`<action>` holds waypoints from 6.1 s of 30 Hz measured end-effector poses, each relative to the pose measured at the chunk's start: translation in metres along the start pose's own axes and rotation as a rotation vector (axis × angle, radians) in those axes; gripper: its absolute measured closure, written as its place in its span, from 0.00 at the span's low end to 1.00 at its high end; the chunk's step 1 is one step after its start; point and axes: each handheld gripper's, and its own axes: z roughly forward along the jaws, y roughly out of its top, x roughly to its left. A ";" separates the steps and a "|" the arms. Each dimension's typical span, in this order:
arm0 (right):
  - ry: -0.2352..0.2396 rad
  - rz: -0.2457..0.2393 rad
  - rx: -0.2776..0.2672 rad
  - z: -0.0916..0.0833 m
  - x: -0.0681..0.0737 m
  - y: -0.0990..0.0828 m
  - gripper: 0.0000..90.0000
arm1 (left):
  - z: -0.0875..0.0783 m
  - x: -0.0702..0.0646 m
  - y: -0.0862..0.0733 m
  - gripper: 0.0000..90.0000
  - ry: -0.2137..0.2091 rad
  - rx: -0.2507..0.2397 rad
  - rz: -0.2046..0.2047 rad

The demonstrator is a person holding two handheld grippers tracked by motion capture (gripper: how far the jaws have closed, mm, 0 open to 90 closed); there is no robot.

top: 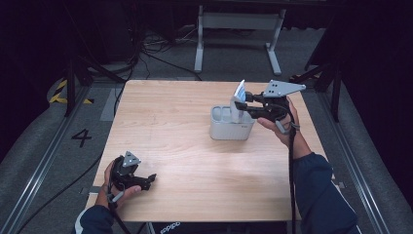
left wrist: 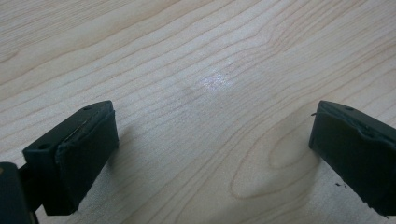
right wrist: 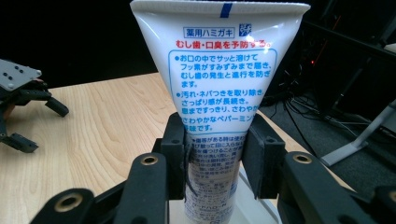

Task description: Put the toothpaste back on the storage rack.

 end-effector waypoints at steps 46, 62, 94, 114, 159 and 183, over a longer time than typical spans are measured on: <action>-0.026 0.065 0.094 0.032 -0.018 -0.037 0.72 | 0.000 0.000 0.000 0.02 -0.002 -0.001 0.001; -0.024 0.069 0.133 0.037 -0.018 -0.050 0.72 | 0.000 0.000 0.000 0.02 -0.002 0.000 -0.001; 0.000 0.058 0.196 0.039 -0.018 -0.068 0.70 | 0.000 0.000 0.000 0.02 -0.002 0.000 -0.001; 0.005 0.075 0.157 0.033 -0.019 -0.068 0.73 | 0.000 0.000 0.000 0.02 -0.002 0.005 0.002; -0.072 -0.035 0.267 -0.023 0.003 -0.074 0.44 | 0.000 0.000 0.001 0.01 -0.005 0.007 0.005; -0.145 -0.064 0.353 -0.071 0.019 -0.116 0.37 | 0.001 0.001 0.001 0.01 -0.015 0.011 0.008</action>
